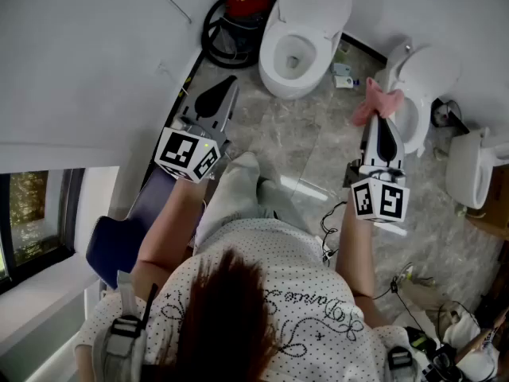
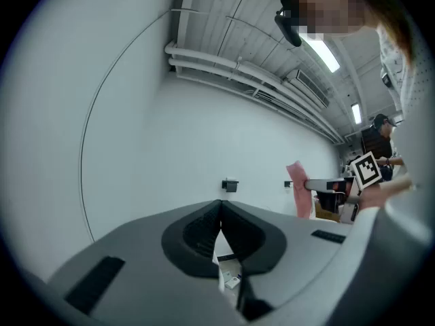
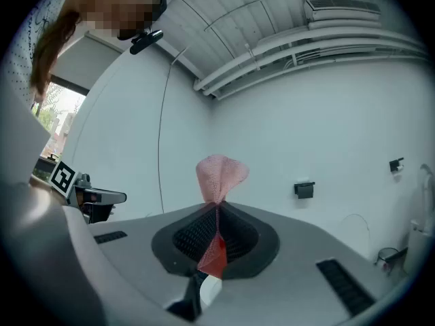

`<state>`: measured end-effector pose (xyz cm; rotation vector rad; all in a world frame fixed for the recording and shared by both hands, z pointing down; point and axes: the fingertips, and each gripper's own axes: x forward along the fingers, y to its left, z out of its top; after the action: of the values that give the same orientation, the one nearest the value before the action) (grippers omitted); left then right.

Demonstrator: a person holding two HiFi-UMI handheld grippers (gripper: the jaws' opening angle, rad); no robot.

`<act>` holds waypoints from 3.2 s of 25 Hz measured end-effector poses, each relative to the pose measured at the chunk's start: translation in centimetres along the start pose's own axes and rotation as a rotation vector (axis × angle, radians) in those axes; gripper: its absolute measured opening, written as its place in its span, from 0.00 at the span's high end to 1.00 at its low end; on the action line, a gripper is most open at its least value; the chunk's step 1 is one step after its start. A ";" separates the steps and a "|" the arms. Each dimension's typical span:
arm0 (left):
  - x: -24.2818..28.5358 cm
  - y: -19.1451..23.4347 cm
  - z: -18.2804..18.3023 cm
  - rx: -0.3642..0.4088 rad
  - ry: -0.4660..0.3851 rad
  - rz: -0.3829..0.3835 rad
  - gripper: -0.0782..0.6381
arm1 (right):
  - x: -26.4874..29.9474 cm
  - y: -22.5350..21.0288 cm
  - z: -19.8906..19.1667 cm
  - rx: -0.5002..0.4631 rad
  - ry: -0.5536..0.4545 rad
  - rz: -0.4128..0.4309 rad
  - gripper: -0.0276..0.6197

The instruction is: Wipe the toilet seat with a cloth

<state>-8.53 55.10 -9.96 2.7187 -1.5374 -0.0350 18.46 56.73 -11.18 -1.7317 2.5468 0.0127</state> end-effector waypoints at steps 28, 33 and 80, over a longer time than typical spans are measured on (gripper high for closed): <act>9.5 7.1 -1.6 -0.044 0.004 -0.058 0.89 | 10.7 -1.0 -0.4 0.013 -0.013 0.017 0.92; 14.7 13.0 -2.2 -0.065 0.016 -0.083 0.88 | 18.7 -0.6 -1.0 0.007 -0.013 0.015 0.92; 45.7 33.1 -11.2 -0.153 0.109 0.036 0.89 | 53.4 -14.2 -14.1 0.065 0.191 0.212 0.91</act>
<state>-13.04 -1.13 1.65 2.5314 -1.4884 -0.0037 11.41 1.36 0.26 -1.5001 2.8190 -0.2334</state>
